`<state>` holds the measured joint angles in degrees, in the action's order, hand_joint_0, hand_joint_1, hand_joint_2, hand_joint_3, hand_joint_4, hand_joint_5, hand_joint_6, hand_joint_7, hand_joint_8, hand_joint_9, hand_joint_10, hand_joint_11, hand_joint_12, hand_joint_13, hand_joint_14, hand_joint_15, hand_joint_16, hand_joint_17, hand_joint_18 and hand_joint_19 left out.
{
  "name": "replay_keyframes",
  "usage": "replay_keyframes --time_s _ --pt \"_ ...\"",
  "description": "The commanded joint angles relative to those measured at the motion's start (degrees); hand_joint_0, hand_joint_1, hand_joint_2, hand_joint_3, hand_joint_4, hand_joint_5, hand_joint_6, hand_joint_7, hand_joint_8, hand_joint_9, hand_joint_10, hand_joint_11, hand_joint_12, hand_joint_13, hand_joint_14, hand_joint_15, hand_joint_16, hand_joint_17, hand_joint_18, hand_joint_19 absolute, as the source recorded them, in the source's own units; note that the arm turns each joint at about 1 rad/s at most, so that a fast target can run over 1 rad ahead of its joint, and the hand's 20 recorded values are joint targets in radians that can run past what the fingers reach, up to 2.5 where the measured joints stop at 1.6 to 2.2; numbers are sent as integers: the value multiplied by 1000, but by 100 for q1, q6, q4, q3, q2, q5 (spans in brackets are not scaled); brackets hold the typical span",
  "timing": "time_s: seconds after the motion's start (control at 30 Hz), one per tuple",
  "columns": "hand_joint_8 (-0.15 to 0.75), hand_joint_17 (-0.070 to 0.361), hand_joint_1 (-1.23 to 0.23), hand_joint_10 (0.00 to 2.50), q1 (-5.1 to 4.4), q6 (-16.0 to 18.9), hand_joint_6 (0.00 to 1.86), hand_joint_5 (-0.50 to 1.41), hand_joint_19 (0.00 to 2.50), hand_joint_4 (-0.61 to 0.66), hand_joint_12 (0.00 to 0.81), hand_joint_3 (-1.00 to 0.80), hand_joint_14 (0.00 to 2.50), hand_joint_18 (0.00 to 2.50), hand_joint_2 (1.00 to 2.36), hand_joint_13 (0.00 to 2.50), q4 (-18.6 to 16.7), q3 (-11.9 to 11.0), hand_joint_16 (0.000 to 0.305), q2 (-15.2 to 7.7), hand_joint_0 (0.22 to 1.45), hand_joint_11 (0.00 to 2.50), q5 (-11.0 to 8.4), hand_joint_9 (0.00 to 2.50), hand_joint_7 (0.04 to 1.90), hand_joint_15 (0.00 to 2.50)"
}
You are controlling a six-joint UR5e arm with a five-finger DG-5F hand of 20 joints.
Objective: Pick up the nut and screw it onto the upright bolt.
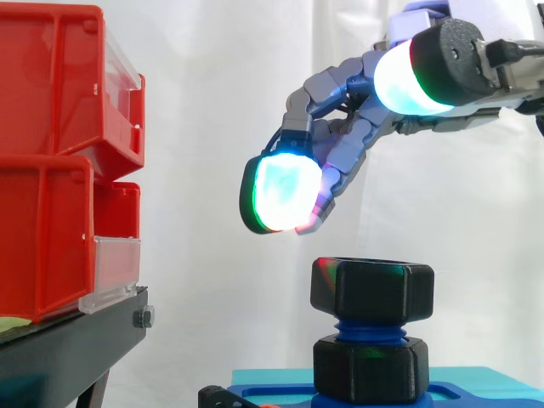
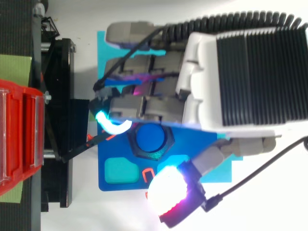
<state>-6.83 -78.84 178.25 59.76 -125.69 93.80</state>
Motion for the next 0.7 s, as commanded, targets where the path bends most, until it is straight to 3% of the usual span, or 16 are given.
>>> replay_keyframes --time_s 0.0,0.1,0.3,0.67 --pt "251 68 -160 0 -134 0 503 -116 0 231 307 -500 0 92 1000 491 -238 211 30 0 515 0 -161 683 824 0" --pt "249 68 -158 0 -214 26 503 -116 0 228 307 -500 0 91 1000 486 -352 282 30 0 515 0 -240 674 821 0" --pt "251 68 -157 0 -284 176 503 -115 0 230 307 -500 0 86 1000 482 -352 282 30 0 514 0 -249 671 825 0" --pt "252 69 -162 0 -284 193 503 -105 0 249 308 -500 0 84 1000 478 -308 290 31 -9 515 0 -284 667 852 0"
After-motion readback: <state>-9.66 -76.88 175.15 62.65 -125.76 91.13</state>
